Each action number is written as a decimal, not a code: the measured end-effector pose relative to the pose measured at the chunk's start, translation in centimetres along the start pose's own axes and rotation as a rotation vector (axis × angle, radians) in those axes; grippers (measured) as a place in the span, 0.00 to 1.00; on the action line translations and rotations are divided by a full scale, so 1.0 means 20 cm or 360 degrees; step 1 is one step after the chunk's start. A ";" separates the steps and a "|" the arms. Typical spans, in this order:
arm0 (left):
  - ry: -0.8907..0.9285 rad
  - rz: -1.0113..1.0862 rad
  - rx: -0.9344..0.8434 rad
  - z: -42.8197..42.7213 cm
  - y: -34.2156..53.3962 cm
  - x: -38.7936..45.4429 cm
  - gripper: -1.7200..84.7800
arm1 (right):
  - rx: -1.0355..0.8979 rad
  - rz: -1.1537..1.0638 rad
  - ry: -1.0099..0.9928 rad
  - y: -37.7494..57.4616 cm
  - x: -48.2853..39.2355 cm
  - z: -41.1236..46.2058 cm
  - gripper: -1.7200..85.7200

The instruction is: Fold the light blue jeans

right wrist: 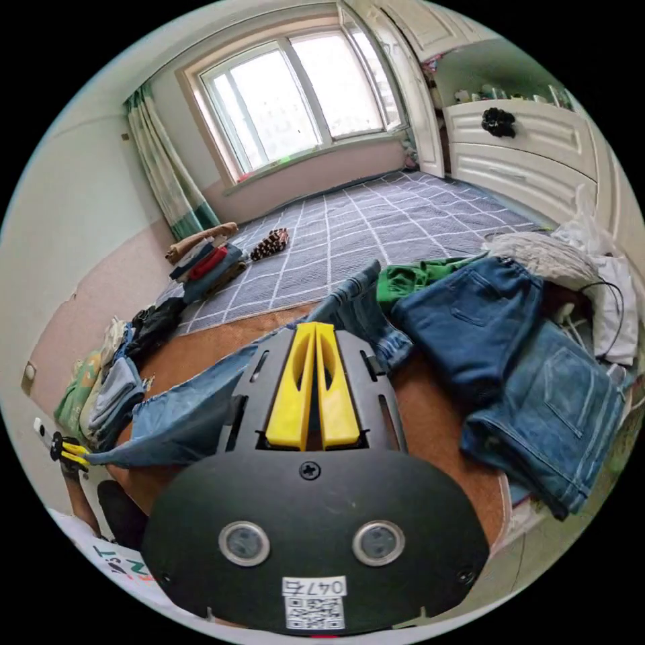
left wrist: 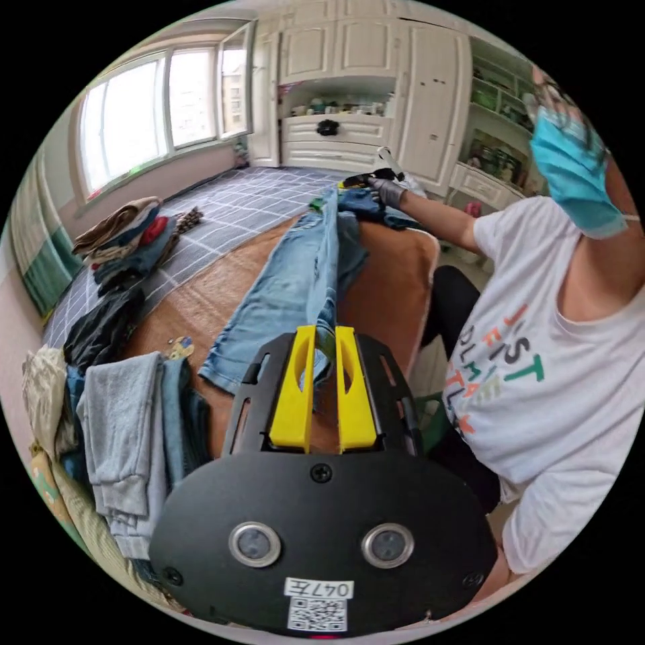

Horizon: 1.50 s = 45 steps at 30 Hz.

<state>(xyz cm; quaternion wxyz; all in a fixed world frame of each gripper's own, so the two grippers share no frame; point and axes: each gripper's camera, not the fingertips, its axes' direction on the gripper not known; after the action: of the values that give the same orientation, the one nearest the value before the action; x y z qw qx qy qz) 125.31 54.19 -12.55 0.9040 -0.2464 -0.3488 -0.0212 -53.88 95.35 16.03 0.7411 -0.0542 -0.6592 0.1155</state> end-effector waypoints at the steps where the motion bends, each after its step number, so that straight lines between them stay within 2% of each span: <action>1: 0.0084 0.0031 -0.0047 0.04 0.01 0.06 0.08 | 0.0003 -0.0009 0.0047 0.08 0.05 -0.10 0.01; 3: 0.0148 0.0061 -0.0171 0.14 0.03 0.15 0.08 | 0.0004 0.0023 0.0232 0.38 0.25 -0.44 0.01; 5: 0.0182 0.0076 -0.0337 0.29 0.05 0.22 0.08 | -0.0053 0.0081 0.0324 0.59 0.42 -0.60 0.01; 7: 0.0334 0.0118 -0.0469 0.48 0.07 0.32 0.08 | -0.0159 0.0128 0.0329 0.74 0.56 -0.67 0.02; 9: 0.0416 0.0145 -0.0537 0.59 0.07 0.39 0.08 | -0.0305 0.0194 0.0096 0.85 0.70 -0.63 0.03; 12: 0.0412 0.0070 -0.0563 0.66 0.09 0.41 0.08 | -0.0320 0.0251 -0.0139 0.84 0.75 -0.48 0.07; 17: 0.0336 -0.0110 -0.0427 0.55 0.13 0.36 0.08 | -0.0324 0.0451 -0.0150 0.69 0.82 -0.20 0.09; 22: 0.0215 -0.0156 -0.0385 0.45 0.15 0.36 0.08 | -0.0389 0.0535 -0.0153 0.53 0.75 -0.10 0.04; 25: 0.0156 -0.0150 -0.0427 0.43 0.16 0.35 0.08 | -0.0265 0.0453 -0.0207 0.46 0.64 -0.40 0.03; 27: 0.0148 -0.0154 -0.0454 0.43 0.17 0.33 0.08 | -0.0193 0.0296 -0.0116 0.45 0.50 -0.76 0.03; 30: 0.0213 -0.0142 -0.0484 0.45 0.20 0.30 0.08 | -0.0255 0.0168 0.0073 0.47 0.38 -1.10 0.02; 33: 0.0359 -0.0116 -0.0488 0.51 0.22 0.29 0.08 | -0.0432 0.0159 0.0213 0.45 0.33 -1.22 0.02; 36: 0.0543 -0.0116 -0.0482 0.60 0.24 0.27 0.08 | -0.0627 0.0219 0.0275 0.37 0.32 -1.16 0.03; 40: 0.0543 -0.0191 -0.0552 0.67 0.28 0.25 0.08 | -0.0732 0.0254 0.0434 0.18 0.15 -1.11 0.08; 42: 0.0535 -0.0196 -0.0517 0.64 0.29 0.26 0.08 | -0.0632 0.0055 0.0773 -0.02 -0.23 -1.18 0.10; 43: 0.0510 -0.0192 -0.0510 0.61 0.29 0.27 0.08 | -0.0593 -0.0030 0.0828 -0.08 -0.36 -1.19 0.10; 44: 0.0500 -0.0191 -0.0510 0.60 0.29 0.28 0.08 | -0.0507 -0.0242 0.0806 -0.18 -0.66 -1.20 0.09; 45: 0.0488 -0.0183 -0.0513 0.58 0.29 0.29 0.08 | -0.0451 -0.0522 0.0599 -0.27 -0.99 -1.19 0.08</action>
<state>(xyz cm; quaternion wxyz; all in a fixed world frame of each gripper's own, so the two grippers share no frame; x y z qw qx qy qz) 123.66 65.33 -3.92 0.8927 -0.3613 -0.2128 -0.1653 -31.90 87.04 -4.80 0.8443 -0.0703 -0.5195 -0.1112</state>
